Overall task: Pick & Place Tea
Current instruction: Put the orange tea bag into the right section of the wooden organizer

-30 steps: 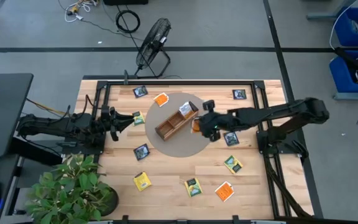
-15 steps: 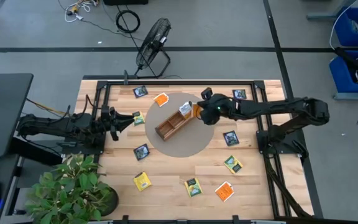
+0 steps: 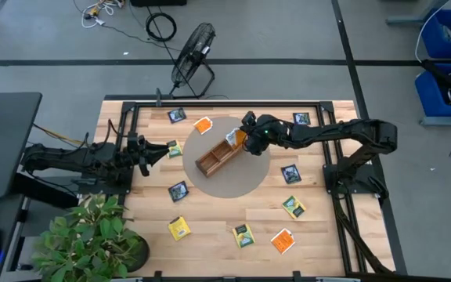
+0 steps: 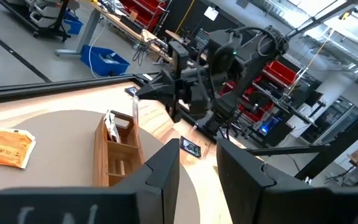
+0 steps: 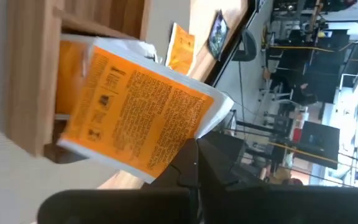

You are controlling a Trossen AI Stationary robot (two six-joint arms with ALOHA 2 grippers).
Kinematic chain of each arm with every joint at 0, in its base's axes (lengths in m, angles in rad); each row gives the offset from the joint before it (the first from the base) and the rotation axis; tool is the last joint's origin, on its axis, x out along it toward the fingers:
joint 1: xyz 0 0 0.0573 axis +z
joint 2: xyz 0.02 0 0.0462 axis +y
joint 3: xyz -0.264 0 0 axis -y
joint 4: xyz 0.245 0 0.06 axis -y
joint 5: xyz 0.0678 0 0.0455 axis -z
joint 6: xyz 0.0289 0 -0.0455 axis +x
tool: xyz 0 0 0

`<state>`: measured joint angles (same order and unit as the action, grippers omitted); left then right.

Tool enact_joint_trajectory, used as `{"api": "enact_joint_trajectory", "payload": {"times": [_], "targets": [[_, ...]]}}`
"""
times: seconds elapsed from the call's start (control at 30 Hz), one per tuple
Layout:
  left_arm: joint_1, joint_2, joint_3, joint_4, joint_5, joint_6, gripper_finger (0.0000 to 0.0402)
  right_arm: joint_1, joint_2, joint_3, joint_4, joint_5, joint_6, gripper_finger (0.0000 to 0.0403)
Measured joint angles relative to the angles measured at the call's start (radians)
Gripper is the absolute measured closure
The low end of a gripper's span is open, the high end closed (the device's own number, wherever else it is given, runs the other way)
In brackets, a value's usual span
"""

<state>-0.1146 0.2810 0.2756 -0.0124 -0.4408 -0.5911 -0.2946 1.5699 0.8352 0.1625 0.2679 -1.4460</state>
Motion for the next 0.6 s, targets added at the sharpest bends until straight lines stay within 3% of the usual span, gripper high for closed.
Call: {"api": "enact_joint_trajectory", "payload": {"times": [0.6], "targets": [[0.0, 0.0, 0.0, 0.0, -0.011, -0.005, 0.0291, -0.008, 0.048, 0.031, 0.076, -0.074, -0.033, 0.0403]]}}
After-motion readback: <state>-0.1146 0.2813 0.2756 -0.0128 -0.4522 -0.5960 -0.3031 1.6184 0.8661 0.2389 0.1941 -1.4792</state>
